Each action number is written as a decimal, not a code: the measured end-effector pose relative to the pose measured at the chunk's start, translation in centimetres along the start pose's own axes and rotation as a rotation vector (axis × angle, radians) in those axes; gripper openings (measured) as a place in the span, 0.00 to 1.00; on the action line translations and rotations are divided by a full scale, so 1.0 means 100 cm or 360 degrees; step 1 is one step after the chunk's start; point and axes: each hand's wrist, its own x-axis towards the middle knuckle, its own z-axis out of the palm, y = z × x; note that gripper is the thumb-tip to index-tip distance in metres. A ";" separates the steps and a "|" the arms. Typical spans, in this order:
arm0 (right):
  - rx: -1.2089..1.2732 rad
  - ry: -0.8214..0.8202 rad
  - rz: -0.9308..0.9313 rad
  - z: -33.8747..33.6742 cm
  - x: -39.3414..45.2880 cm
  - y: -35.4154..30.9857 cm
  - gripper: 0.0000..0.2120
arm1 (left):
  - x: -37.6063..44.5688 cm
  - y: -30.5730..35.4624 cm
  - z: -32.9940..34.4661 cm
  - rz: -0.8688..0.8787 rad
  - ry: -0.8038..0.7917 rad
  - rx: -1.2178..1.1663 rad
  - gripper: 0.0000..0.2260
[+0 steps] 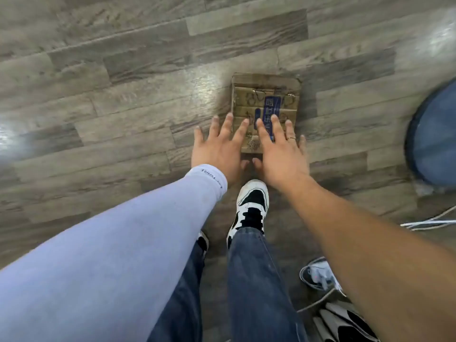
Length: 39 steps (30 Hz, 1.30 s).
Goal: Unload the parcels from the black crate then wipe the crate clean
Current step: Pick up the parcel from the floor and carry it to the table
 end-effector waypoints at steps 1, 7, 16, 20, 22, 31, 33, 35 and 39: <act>-0.0041 0.0037 -0.0008 0.009 0.008 0.005 0.44 | 0.012 0.002 0.007 0.0011 -0.0009 0.0059 0.43; -0.0152 0.0176 -0.0020 0.052 0.051 0.022 0.51 | 0.068 0.006 0.052 0.0091 0.0156 0.0135 0.44; -0.0188 0.0393 -0.0037 0.078 0.063 0.021 0.41 | 0.078 0.001 0.086 0.0073 0.0399 0.0128 0.32; -0.0205 0.0392 -0.0112 0.068 0.054 0.011 0.41 | 0.067 -0.012 0.069 0.0139 0.0401 0.0020 0.29; -0.0189 0.0389 -0.0152 0.057 0.049 0.002 0.42 | 0.057 -0.023 0.056 0.0133 0.0373 0.0008 0.30; -0.0144 0.0481 -0.0341 -0.019 0.012 -0.061 0.38 | -0.018 -0.081 -0.025 0.0094 0.0392 0.0038 0.32; -0.0149 0.0505 -0.0380 -0.045 -0.003 -0.080 0.37 | -0.041 -0.096 -0.048 0.0078 0.0429 0.0042 0.31; -0.0161 0.0544 -0.0434 -0.074 -0.021 -0.100 0.36 | -0.068 -0.109 -0.073 0.0061 0.0489 0.0034 0.30; -0.0171 0.0538 -0.0518 -0.143 -0.064 -0.141 0.37 | -0.124 -0.135 -0.134 0.0044 0.0606 0.0089 0.31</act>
